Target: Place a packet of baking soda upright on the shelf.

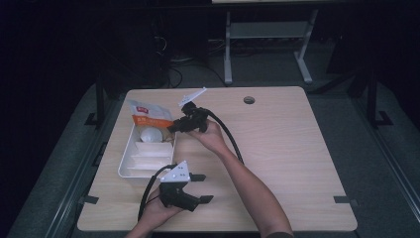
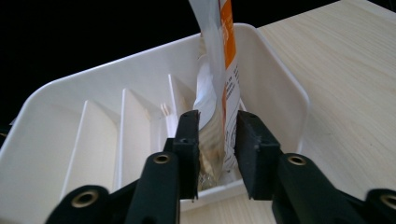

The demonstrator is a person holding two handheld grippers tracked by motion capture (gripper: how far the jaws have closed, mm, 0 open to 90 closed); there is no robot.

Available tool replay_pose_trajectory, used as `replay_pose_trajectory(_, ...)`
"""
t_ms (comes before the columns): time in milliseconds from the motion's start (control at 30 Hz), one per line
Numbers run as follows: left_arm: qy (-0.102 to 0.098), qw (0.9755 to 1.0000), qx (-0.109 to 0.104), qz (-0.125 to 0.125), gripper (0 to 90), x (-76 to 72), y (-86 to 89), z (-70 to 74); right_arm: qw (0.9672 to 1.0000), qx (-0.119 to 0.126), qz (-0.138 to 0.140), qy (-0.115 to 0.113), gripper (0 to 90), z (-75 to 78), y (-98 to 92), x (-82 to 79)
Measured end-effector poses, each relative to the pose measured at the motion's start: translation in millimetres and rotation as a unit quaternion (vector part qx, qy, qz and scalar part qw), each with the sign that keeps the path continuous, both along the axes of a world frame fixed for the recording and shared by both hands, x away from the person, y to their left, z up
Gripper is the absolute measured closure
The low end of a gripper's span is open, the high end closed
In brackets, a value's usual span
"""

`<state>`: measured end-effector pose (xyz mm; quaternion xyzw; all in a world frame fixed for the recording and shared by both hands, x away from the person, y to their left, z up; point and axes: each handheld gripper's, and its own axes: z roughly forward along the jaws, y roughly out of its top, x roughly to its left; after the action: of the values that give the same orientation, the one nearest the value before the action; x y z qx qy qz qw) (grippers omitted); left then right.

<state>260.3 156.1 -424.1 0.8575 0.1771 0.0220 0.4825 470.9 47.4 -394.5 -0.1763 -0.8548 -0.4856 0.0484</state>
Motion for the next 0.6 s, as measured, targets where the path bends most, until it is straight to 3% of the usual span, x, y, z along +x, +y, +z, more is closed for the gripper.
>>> replay_pose_trajectory(267,-0.001,1.0,0.002,0.007,25.8,2.0,0.7,-0.2,0.9998,0.012,0.001,0.014,55.6,3.0,-24.2,-3.8)
replay_pose_trajectory(600,0.001,0.9999,0.006,0.009,25.2,2.8,0.1,-1.2,0.9993,0.022,-0.002,0.029,49.1,6.1,-56.0,-8.8)
